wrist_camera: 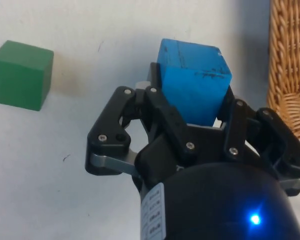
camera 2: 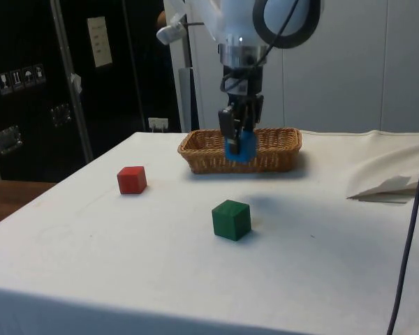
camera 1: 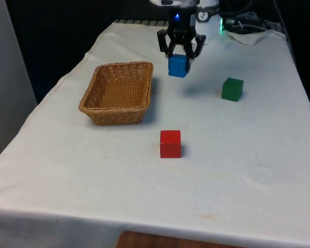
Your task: Pick up the blue cube and place it into the basket.
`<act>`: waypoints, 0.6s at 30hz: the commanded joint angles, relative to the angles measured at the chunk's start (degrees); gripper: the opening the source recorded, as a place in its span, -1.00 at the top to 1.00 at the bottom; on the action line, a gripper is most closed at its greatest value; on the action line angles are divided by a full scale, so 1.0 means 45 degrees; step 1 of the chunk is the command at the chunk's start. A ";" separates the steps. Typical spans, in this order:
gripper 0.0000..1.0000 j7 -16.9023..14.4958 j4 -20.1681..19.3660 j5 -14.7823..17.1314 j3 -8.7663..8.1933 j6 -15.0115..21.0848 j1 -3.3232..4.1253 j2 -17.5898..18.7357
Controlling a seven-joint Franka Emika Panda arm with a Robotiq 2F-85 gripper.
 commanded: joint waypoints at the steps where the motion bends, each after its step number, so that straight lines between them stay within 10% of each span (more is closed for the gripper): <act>1: 0.99 -0.0280 0.0064 0.0382 0.0038 -0.0216 0.0038 -0.0102; 18: 0.99 -0.0547 0.1286 0.0306 -0.0318 -0.1795 0.0000 -0.0433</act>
